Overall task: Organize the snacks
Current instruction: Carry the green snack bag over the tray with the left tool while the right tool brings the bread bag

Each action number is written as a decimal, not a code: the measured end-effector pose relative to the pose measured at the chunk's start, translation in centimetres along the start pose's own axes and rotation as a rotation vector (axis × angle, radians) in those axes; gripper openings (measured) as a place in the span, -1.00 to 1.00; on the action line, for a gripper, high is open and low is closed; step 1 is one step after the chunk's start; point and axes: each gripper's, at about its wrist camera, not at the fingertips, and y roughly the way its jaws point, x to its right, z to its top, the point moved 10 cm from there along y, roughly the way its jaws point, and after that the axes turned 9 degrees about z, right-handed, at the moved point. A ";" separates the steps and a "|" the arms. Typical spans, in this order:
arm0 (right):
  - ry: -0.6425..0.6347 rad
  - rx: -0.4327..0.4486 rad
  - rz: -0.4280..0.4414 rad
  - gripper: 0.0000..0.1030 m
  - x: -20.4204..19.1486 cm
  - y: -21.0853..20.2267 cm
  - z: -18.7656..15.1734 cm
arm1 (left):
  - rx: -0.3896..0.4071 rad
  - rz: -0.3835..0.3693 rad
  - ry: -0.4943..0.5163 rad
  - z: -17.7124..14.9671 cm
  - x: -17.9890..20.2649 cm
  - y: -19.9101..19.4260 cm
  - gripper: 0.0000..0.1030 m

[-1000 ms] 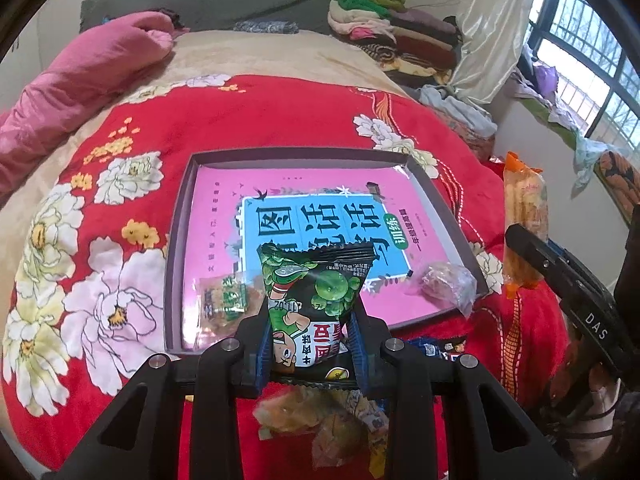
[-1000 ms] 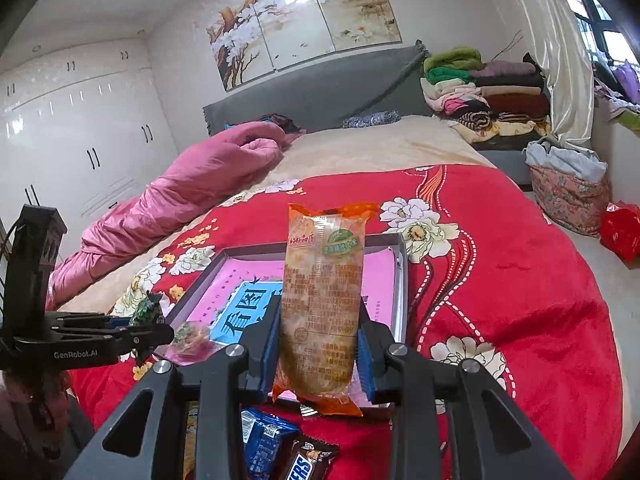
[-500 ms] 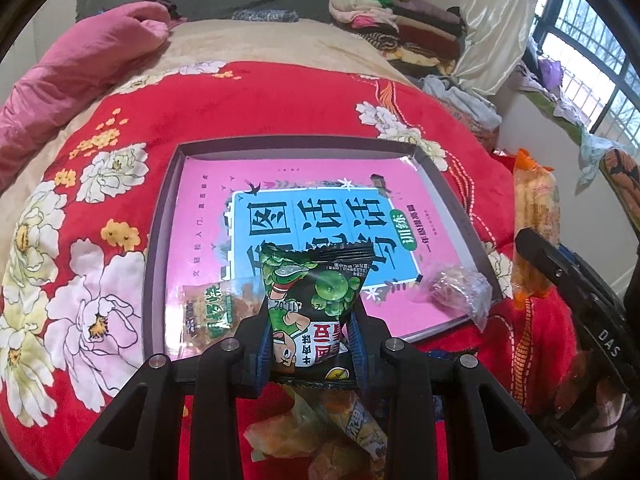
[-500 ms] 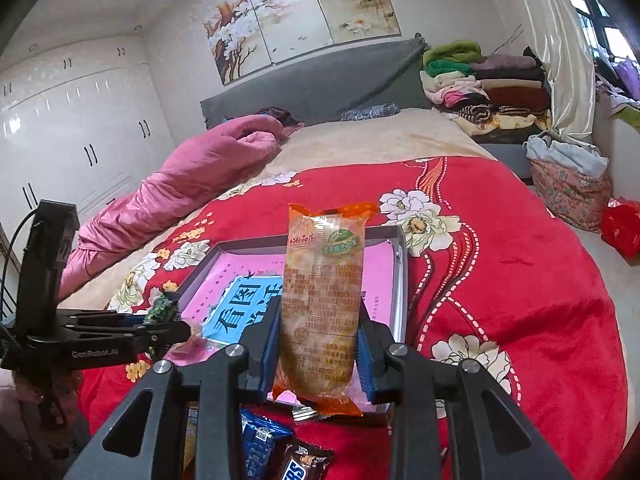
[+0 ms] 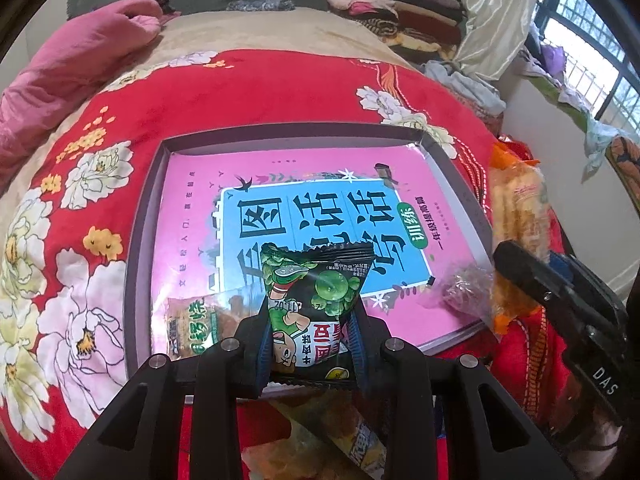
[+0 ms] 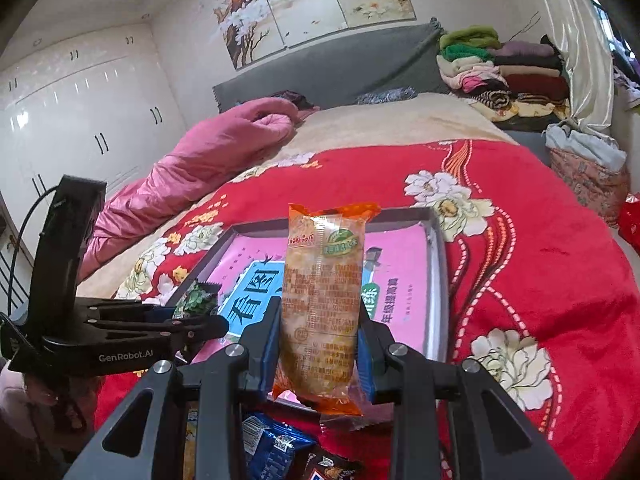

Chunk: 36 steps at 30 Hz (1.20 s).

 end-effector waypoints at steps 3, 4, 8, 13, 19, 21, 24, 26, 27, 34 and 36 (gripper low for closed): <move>0.007 -0.015 0.015 -0.36 -0.1 0.8 -0.2 | -0.004 0.002 0.002 0.1 0.1 0.3 -0.35; 0.003 -0.021 0.015 -0.36 -0.1 1.0 -0.3 | -0.008 0.002 0.002 0.1 0.1 0.5 -0.35; -0.010 -0.041 0.024 -0.36 -0.5 1.8 -0.8 | -0.016 0.010 0.015 0.0 0.3 1.0 -0.35; -0.026 -0.062 0.039 -0.36 -1.0 2.5 -1.2 | -0.031 0.005 0.024 -0.1 0.6 1.7 -0.35; -0.027 -0.105 0.047 -0.36 -1.0 3.4 -2.1 | -0.046 0.001 0.033 -0.2 1.1 2.5 -0.35; -0.031 -0.118 0.044 -0.36 -1.0 3.7 -2.4 | -0.050 -0.001 0.040 -0.3 1.4 2.7 -0.35; -0.030 -0.121 0.041 -0.36 -0.8 3.7 -2.5 | -0.053 -0.006 0.046 -0.5 1.8 2.9 -0.35; -0.029 -0.121 0.032 -0.36 -0.6 3.7 -2.6 | -0.059 -0.011 0.050 -0.7 2.1 3.0 -0.35; -0.030 -0.122 0.023 -0.36 -0.5 3.8 -2.6 | -0.060 -0.010 0.053 -0.7 2.2 3.0 -0.35; -0.031 -0.125 -0.037 -0.36 0.8 3.8 -2.7 | -0.067 -0.014 0.052 -0.9 2.5 3.3 -0.35; -0.037 -0.124 -0.053 -0.36 1.0 3.8 -2.7 | -0.068 -0.012 0.053 -1.0 2.5 3.4 -0.35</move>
